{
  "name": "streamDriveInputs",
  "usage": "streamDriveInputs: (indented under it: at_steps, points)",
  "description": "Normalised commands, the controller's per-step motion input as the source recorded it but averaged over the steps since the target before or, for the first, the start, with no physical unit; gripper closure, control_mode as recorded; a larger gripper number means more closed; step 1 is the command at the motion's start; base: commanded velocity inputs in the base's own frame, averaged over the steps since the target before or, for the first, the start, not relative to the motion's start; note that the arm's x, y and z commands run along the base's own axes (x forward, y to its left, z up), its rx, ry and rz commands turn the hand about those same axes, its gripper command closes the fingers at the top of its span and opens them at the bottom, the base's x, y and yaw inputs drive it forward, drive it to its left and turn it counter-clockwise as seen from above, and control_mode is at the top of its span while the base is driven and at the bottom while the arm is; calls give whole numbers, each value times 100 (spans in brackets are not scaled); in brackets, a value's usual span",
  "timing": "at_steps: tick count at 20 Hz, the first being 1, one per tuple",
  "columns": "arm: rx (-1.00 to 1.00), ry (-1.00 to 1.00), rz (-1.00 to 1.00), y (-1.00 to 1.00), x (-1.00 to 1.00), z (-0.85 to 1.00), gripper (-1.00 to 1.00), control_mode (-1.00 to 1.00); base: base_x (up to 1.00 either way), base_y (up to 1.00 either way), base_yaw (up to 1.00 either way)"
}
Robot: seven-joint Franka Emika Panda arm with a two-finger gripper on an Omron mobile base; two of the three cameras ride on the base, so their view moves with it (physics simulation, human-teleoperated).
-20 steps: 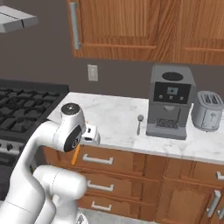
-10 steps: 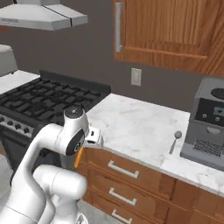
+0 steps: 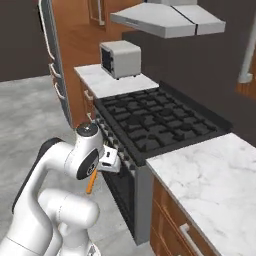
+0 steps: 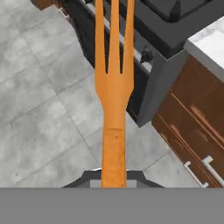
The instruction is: Take the fork and place it on the left side of the plate. Then take the spoon and place it on the right side of the plate. Make sure they're directly next to the plate.
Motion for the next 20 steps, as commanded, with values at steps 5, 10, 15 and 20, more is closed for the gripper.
streamDriveInputs:
  at_steps: [5, 10, 15, 20]
  points:
    - [0, 0, 0, 0, 0, 0, 100, 100, 0, 0, 99]
    - [0, 0, 0, 0, 0, 0, 100, 100, 0, 0, 94]
    - [0, 0, 0, 0, 0, 0, 100, 100, 20, 0, 83]
    - [0, 0, 0, 0, 0, 0, 100, 100, 96, 3, 35]
